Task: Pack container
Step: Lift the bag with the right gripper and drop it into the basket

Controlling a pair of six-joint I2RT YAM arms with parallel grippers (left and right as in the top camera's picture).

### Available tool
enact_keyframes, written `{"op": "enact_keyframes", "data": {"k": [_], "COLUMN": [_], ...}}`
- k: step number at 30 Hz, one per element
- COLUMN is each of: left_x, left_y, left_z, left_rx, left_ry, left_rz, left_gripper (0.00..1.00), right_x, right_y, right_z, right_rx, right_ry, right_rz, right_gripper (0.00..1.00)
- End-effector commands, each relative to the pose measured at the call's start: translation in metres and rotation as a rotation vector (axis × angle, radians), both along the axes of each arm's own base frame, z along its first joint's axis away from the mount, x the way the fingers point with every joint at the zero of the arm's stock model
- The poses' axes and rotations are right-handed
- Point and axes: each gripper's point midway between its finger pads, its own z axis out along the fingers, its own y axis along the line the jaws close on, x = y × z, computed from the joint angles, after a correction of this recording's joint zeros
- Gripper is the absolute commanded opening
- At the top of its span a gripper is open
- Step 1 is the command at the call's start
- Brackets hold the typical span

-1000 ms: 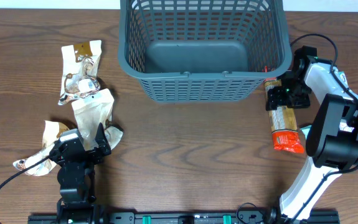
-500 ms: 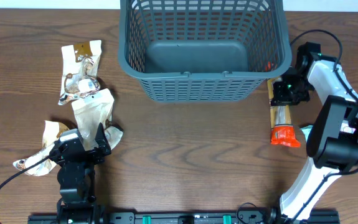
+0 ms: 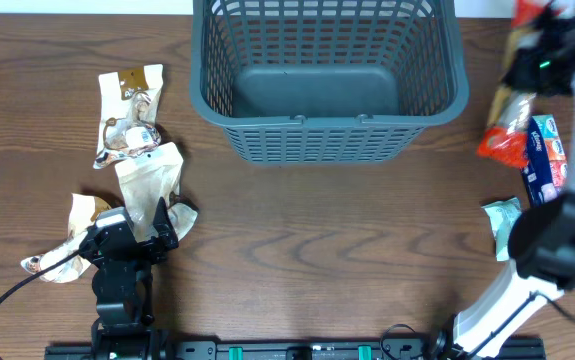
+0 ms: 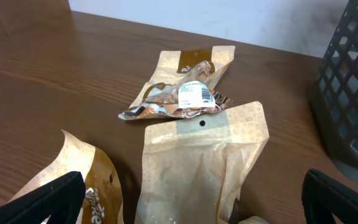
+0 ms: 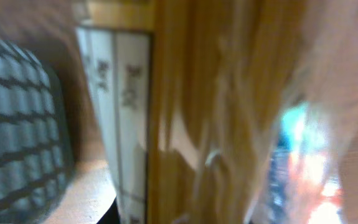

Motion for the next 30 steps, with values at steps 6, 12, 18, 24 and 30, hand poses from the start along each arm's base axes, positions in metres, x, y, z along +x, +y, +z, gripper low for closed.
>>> {"op": "enact_keyframes", "data": {"k": [6,12,18,24,30], "left_x": [-0.001,-0.002,-0.002,-0.002,-0.002], "left_y": [0.000,0.000,0.000,0.000,0.000], "left_z": [-0.011,-0.011,-0.011,-0.011,-0.011], "left_rx": [-0.008,-0.008,-0.008,-0.008,-0.009], "left_ry": [0.024,0.024,0.024,0.024,0.024], "left_rz": [0.003,0.003,0.003,0.003,0.003], "left_gripper": [0.99,0.99,0.99,0.99,0.99], "right_x": [-0.042,-0.072,-0.090,-0.056,-0.005], "right_y": [0.087,0.179,0.279,0.314,0.322], "right_z": [0.205,0.277,0.272,0.241,0.150], "right_rx": [-0.133,-0.315,-0.430,-0.434,-0.349], "right_ry": [-0.518,-0.776,-0.921,-0.940,-0.710], "right_rz": [0.267,0.623,1.200,1.367,1.410], "right_gripper": [0.01,0.01,0.01,0.01,0.01]}}
